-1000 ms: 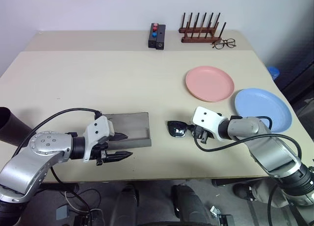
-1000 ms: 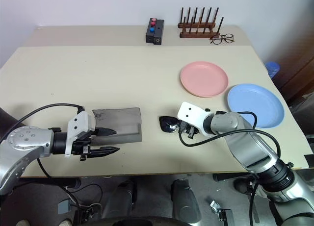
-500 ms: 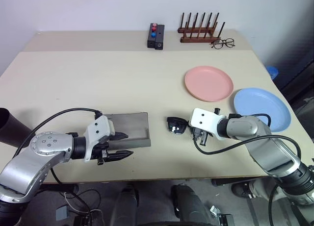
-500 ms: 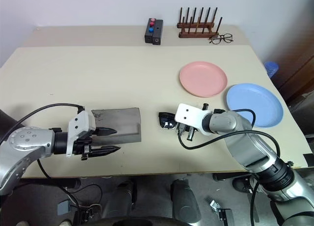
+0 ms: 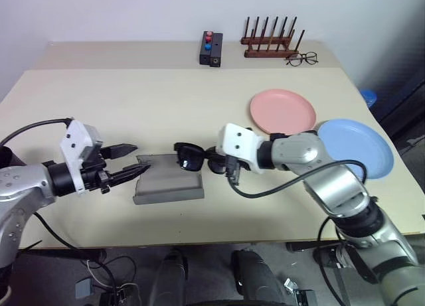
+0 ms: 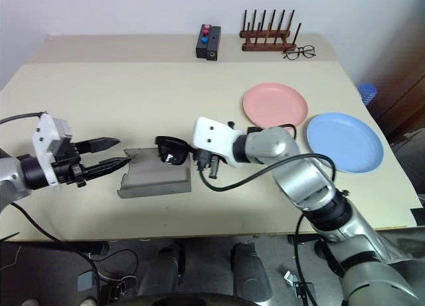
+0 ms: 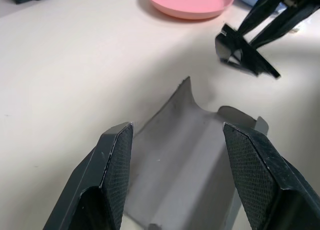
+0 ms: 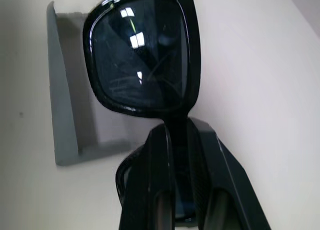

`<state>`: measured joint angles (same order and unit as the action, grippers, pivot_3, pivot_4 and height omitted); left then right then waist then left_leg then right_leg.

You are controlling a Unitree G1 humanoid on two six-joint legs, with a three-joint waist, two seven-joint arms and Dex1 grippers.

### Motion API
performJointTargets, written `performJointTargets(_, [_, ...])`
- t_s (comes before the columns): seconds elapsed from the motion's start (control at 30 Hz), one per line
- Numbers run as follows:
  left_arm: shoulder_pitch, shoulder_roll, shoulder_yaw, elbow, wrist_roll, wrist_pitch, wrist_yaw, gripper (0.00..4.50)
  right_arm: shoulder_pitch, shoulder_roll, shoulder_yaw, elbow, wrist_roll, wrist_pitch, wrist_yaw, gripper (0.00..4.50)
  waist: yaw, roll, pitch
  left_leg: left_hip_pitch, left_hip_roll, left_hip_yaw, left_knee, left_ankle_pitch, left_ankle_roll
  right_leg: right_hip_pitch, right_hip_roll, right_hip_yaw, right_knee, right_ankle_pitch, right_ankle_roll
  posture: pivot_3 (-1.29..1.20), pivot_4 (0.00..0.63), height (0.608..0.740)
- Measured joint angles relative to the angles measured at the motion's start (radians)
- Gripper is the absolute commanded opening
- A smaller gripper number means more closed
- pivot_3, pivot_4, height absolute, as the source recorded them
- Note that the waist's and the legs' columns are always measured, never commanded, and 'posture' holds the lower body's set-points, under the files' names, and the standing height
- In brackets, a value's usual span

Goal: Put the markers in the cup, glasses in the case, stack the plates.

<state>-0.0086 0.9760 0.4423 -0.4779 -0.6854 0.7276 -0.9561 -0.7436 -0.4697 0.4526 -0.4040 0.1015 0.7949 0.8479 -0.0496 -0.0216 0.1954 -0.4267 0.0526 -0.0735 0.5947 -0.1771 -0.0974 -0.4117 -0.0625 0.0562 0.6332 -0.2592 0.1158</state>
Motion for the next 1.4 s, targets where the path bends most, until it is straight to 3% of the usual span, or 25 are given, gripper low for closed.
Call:
performJointTargets(0.33, [0.161,0.122,0.115,-0.005,0.013,0.028,-0.117,2.94,-0.048,0.175,0.087,0.136,-0.003,0.003,-0.037,0.02,0.003,0.000,0.000,0.000,0.000,0.001,-0.002,0.000,0.000,-0.002,0.000,0.000,0.000,0.000,0.000,0.00,0.150,0.738])
performJointTargets(0.5, [0.243,0.132,0.146,-0.018,0.045,0.029,-0.161,2.94,-0.054,0.211,0.116,0.158,-0.012,0.022,-0.058,0.02,0.004,0.000,0.000,0.000,0.000,0.001,-0.002,0.000,0.000,-0.002,0.000,0.000,0.000,0.000,-0.001,0.00,0.150,0.738])
performJointTargets(1.13, [0.248,0.124,0.130,-0.027,0.087,0.005,-0.159,2.94,-0.058,0.101,0.170,0.157,-0.067,0.034,-0.015,0.02,0.004,0.000,0.000,-0.001,0.000,0.002,-0.003,0.000,0.000,-0.003,-0.001,0.000,0.000,-0.001,-0.001,0.00,0.150,0.738])
performJointTargets(1.37, [0.239,0.123,0.121,-0.027,0.088,0.001,-0.151,2.94,-0.058,0.121,0.149,0.162,-0.047,0.037,-0.014,3.07,0.003,0.000,0.000,-0.001,0.000,0.002,-0.003,0.000,0.000,-0.003,0.000,0.000,0.000,-0.001,-0.001,0.00,0.150,0.738])
performJointTargets(1.4, [0.239,0.123,0.121,-0.027,0.088,0.000,-0.149,2.94,-0.058,0.126,0.133,0.162,-0.036,0.037,-0.012,3.07,0.003,0.000,0.000,-0.001,0.000,0.002,-0.003,0.000,0.000,-0.003,0.000,0.000,0.000,-0.001,-0.001,0.00,0.150,0.738])
